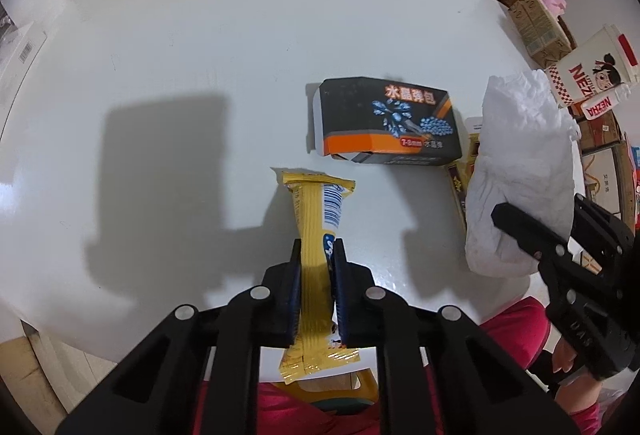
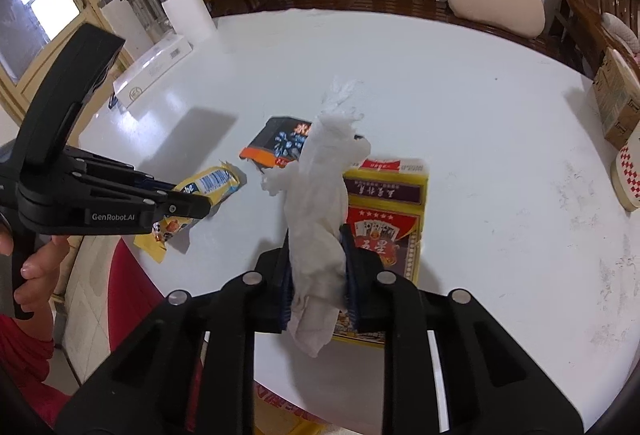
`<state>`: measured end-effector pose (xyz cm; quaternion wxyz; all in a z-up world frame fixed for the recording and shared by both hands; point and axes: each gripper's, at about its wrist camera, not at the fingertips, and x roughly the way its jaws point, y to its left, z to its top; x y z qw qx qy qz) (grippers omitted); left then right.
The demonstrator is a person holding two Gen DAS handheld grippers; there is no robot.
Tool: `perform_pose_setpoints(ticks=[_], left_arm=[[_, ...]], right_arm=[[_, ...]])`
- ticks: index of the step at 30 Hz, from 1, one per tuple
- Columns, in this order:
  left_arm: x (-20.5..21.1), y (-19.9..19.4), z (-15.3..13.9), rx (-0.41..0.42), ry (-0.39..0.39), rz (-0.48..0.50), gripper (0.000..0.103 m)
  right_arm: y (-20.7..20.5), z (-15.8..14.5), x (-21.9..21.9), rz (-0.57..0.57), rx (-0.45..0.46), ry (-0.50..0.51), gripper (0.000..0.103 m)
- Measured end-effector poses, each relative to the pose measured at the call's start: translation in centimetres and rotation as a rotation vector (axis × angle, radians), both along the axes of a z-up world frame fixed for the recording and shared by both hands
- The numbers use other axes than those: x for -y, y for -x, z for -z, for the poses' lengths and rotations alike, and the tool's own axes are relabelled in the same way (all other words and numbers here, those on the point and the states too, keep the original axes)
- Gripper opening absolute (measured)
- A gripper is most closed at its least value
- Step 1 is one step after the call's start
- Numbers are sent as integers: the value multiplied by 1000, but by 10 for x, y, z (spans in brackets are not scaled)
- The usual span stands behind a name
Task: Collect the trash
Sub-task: 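Lift the wrapper and tissue and carry them down over the white bag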
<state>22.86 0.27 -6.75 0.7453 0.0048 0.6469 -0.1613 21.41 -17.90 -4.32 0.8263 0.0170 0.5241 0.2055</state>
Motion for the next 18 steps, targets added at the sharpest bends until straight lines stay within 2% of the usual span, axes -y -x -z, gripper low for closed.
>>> perform_pose_setpoints(ticks=[9,18], left_arm=[[-7,3,-13,40,11,-3,14],[-17,17,-49,104,36,16,14]], right_arm=[[1,-32,14,44,81,-21,20],[12,-73,21,71,178,19,21]])
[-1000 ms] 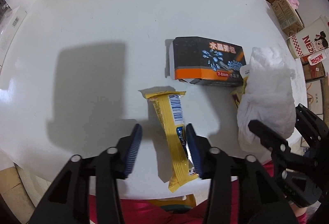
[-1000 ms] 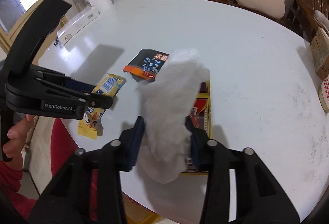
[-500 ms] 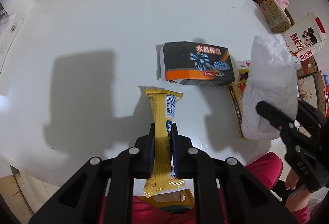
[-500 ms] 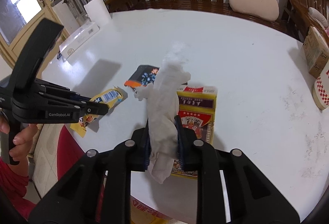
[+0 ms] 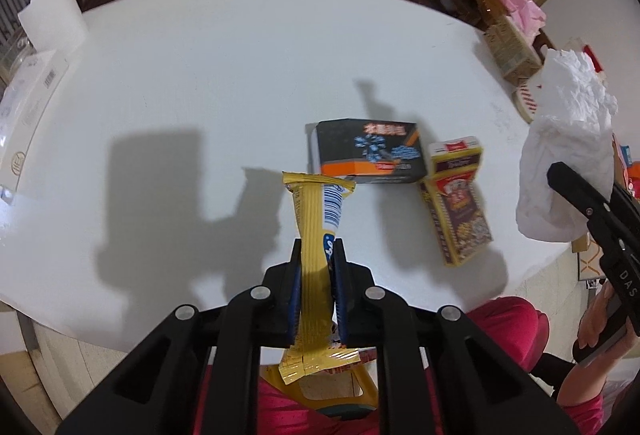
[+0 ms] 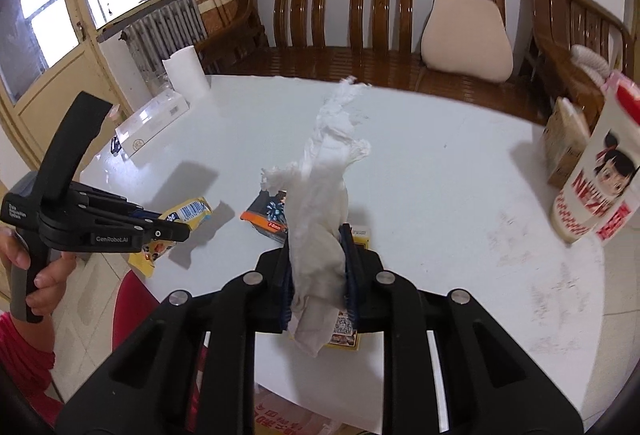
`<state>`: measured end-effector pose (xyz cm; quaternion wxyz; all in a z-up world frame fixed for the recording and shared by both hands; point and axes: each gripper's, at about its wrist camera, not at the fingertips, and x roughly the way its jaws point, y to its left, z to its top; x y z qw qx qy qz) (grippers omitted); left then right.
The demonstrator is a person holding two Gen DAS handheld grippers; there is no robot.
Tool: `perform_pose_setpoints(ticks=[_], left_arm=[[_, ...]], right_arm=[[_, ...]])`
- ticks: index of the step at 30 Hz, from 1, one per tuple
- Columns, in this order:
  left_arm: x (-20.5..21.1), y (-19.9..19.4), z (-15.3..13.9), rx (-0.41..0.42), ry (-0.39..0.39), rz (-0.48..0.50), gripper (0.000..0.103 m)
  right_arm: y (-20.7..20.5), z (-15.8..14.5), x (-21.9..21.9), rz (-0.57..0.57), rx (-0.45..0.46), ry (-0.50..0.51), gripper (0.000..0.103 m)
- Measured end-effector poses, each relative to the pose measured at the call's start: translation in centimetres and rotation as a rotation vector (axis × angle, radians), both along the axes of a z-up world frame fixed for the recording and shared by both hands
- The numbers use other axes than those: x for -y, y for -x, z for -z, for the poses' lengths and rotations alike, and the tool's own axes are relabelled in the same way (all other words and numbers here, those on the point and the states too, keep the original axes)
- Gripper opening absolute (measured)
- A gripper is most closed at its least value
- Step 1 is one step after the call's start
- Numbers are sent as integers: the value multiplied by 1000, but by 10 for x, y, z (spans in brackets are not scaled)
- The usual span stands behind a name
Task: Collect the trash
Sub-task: 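Lift the wrapper and tissue and carry them down over the white bag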
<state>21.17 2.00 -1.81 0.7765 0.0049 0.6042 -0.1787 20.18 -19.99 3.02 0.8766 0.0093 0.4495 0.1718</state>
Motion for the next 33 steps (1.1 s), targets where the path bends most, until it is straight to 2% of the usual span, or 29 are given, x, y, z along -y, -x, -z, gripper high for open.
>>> perform_pose_setpoints(ticks=[9,14,18,23,28,33], left_arm=[[24,33,-29,58,9,80,14],[31,61,-28,85,8,128,14],[32,83,-18,83,25,137,14],[28,110,5,81,47,142,14],[29,140,41,51,5,163,14],[31,163,69,32,-2,180,14]], right_arm=[[42,-30,-26,-52,63,53,20],[68,-34,-36,-67,70,81,20],[92,-29,-42,-76,57,100,20],[123,-9,-50,-85,20,111,20],[154,15,-58,-102,-20,106,20],[178,39,-64,-108,-58,107,20]])
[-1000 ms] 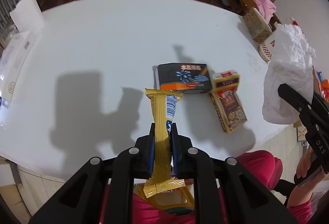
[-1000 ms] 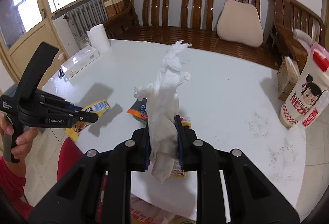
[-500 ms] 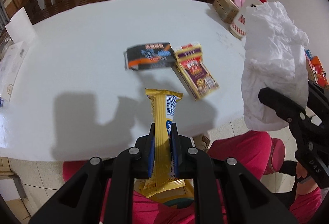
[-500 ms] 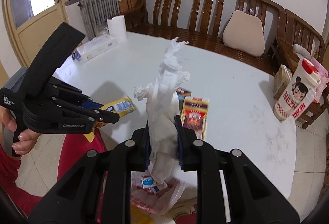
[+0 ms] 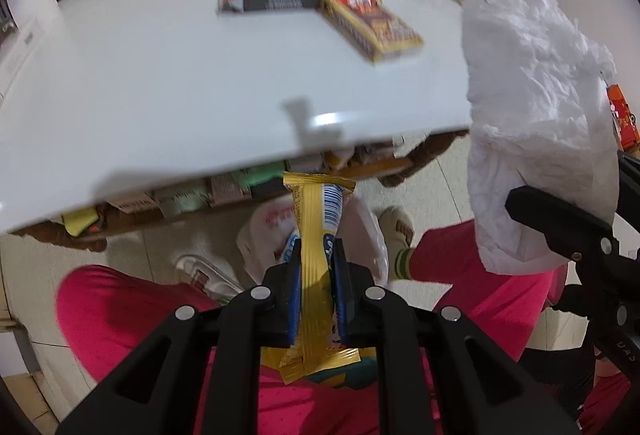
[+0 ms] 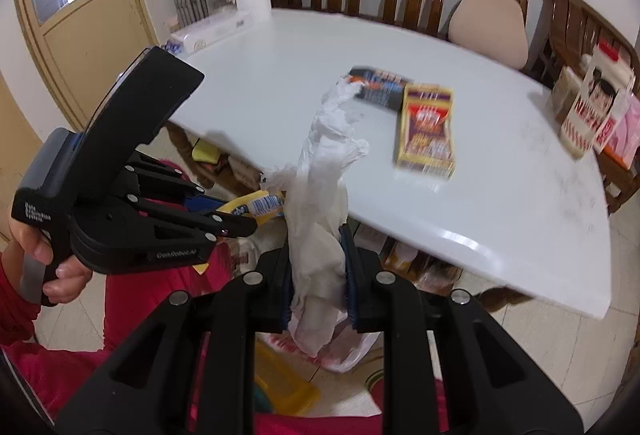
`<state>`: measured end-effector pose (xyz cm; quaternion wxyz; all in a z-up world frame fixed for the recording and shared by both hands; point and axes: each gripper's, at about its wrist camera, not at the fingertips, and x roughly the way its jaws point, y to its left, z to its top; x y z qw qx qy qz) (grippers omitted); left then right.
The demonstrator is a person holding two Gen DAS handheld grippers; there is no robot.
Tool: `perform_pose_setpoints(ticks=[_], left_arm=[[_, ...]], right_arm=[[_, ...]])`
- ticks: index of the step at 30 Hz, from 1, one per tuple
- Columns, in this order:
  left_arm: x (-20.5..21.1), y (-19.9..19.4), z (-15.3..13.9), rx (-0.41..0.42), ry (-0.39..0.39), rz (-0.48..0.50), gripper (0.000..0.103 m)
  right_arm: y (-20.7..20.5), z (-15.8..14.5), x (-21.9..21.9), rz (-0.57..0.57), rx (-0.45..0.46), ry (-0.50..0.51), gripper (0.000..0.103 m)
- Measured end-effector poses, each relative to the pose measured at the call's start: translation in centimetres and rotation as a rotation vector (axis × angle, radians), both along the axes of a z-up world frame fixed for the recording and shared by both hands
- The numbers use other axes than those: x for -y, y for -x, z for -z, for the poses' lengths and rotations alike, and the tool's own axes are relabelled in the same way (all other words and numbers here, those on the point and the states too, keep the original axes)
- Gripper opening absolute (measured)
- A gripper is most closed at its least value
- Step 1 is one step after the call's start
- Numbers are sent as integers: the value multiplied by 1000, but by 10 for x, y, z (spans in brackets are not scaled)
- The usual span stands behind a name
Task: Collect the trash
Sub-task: 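Lift the wrapper and tissue and carry them down over the white bag, then open the left gripper to drop the wrapper while the right gripper releases the tissue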
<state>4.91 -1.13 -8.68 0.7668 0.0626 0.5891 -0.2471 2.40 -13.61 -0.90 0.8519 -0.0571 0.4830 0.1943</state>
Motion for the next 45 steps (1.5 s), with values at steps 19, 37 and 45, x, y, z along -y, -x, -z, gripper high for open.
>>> perform_pose_setpoints(ticks=[19,37,45], left_arm=[[10,21,97,-59,-4,34,14],[33,-8,193,-229,-104,69,14],[36,-25,230,-311,-134,50,14]], right_arm=[[31,108,-10,61,-177,30,20],[0,212,9,159,-357,28,20],[-16,259,15,187,-452,20,20]])
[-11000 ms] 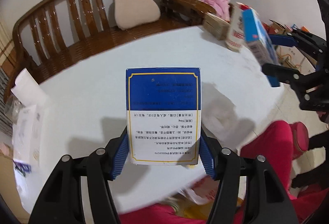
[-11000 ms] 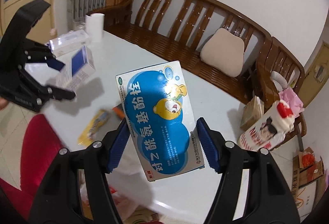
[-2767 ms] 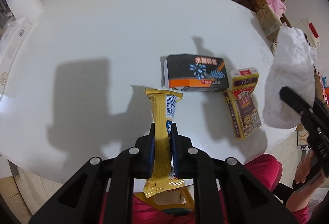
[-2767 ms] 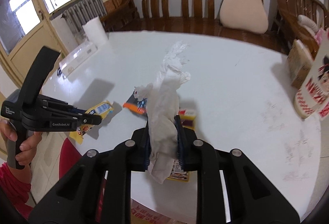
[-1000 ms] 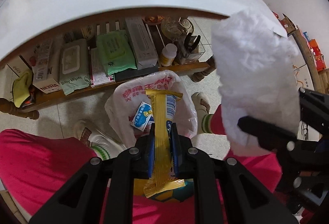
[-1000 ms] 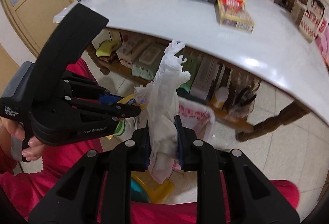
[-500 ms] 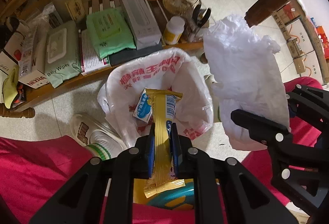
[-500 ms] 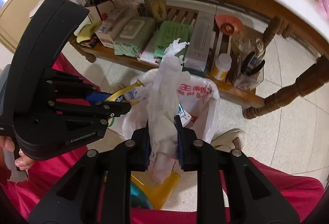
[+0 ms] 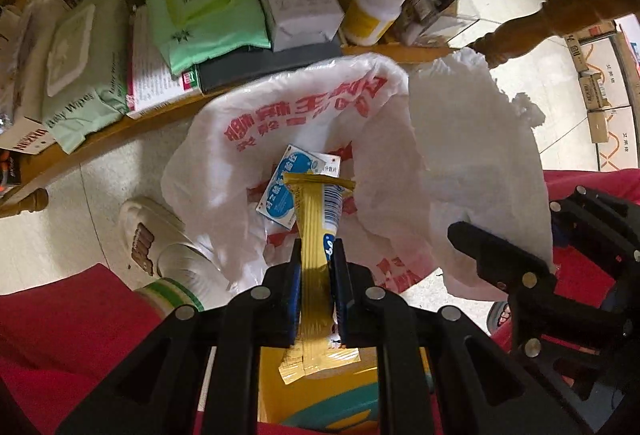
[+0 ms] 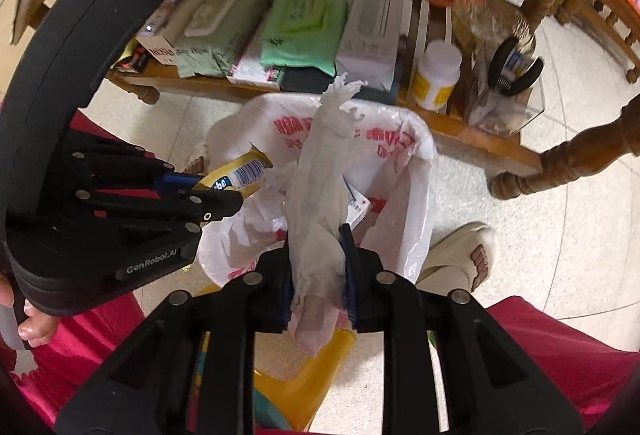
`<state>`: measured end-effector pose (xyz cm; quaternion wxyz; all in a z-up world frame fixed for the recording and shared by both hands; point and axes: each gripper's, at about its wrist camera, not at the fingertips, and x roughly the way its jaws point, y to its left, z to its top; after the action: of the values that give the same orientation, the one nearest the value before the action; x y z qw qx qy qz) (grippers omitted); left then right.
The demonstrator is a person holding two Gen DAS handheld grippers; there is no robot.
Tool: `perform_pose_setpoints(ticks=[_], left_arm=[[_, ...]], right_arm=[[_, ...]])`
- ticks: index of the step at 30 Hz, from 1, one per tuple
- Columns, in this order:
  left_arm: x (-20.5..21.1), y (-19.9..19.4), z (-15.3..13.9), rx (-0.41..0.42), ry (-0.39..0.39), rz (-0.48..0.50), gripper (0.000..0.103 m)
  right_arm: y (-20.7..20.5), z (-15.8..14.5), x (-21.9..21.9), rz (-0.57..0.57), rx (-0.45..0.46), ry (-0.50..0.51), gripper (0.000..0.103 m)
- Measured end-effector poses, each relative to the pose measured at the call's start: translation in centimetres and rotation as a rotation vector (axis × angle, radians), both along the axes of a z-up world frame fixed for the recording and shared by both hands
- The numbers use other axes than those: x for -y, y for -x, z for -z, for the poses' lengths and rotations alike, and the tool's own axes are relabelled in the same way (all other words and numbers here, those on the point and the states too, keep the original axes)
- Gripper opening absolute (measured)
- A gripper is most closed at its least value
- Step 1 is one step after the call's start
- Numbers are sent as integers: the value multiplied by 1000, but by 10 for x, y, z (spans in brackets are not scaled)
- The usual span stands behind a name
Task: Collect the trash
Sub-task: 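Open the left gripper to drop the wrapper while the right gripper releases the tissue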
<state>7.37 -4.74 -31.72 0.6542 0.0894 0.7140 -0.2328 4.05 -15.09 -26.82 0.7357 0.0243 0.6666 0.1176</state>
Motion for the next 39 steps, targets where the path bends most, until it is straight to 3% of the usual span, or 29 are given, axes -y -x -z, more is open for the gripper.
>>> perform_pose_setpoints(ticks=[18,32,36,39], left_arm=[[3,-25,67,-143,-44,-74,14],[-3,-29,84,-165,-93,-109,17],[-5,-29,81,-146,-98,-112,36],[-5,-30,77,-119,-105,-110,45]], right_arm=[[-14,76,9,72,-160,-26,20],[-17,83,4,59,-174,-39,21],[-18,84,4,56,-173,-39,22],[-19,84,5,63,-167,-29,37]])
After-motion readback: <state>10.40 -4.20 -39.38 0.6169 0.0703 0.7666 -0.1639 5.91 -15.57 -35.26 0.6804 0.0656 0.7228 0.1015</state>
